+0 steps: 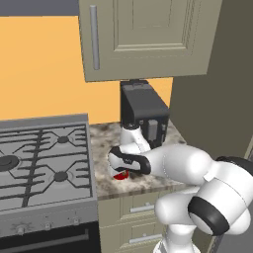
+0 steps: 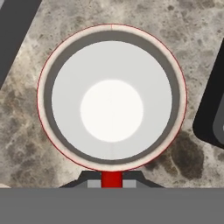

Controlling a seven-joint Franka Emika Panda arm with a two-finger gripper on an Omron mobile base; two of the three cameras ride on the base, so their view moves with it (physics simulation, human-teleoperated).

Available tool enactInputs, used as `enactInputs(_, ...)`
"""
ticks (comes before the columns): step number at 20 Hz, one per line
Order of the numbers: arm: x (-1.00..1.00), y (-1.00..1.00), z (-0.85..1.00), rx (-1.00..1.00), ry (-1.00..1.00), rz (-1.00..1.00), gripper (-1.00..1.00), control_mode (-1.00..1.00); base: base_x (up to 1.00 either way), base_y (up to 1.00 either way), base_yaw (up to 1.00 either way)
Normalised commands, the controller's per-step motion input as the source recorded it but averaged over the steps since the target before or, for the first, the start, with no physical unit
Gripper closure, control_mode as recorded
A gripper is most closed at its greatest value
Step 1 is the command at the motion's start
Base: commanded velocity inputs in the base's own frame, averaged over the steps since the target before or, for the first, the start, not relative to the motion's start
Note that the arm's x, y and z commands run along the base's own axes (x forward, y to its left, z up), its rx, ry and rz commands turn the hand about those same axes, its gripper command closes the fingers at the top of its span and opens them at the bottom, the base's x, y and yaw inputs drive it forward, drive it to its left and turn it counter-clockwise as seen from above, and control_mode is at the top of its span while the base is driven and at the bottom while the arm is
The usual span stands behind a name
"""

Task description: Pick the mug from the counter and place it inside the microwave. Then close the microwave.

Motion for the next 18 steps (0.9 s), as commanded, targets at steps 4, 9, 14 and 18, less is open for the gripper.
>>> enactInputs(4,-0.22,0.00,0.15,0.00,0.00,0.00,1.00,-1.00,0.00,0.00,0.00)
enactInputs(9,-0.43,0.00,0.49,0.00,-0.01,0.00,1.00,-1.00,0.00,0.00,0.00)
enactInputs(14,-0.30,-0.01,0.58,0.00,-0.04,0.00,1.00,-1.00,0.00,0.00,0.00)
enactInputs(18,-0.09,-0.12,0.56,0.00,-0.06,0.00,1.00,-1.00,0.00,0.00,0.00)
